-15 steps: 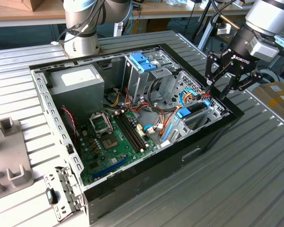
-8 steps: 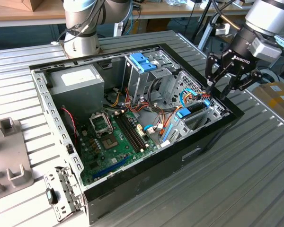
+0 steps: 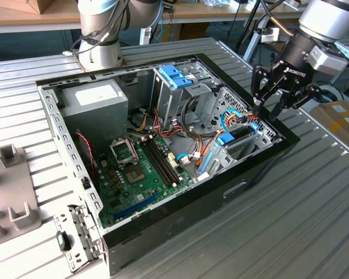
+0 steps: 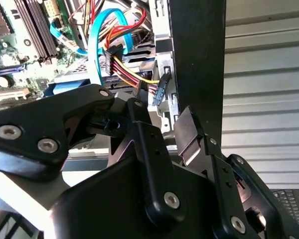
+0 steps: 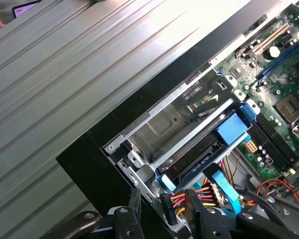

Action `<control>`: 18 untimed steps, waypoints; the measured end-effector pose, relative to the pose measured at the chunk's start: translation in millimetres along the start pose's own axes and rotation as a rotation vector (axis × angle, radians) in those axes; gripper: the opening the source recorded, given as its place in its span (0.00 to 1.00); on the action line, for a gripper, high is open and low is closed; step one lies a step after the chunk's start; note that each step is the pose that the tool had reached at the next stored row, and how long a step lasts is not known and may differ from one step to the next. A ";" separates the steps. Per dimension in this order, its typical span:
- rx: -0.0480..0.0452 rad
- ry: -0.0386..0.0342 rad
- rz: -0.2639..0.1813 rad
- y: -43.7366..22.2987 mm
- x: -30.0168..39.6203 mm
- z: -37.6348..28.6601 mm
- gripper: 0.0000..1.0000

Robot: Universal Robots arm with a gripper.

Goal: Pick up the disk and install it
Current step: 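Insert the first disk wire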

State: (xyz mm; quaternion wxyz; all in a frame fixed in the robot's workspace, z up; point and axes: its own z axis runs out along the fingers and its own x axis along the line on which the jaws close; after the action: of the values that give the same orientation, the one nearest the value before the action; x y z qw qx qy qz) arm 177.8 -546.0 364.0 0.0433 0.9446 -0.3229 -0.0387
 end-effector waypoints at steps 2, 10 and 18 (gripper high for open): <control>-0.0006 0.0013 -0.011 -0.1 0.0 0.3 0.48; -0.0009 0.0021 -0.019 -0.8 -0.3 3.1 0.48; -0.0010 0.0022 -0.019 -1.2 -0.5 3.1 0.27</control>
State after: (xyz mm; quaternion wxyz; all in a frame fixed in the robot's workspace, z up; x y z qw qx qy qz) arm 177.8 -545.0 360.8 0.0437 0.9477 -0.3139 -0.0382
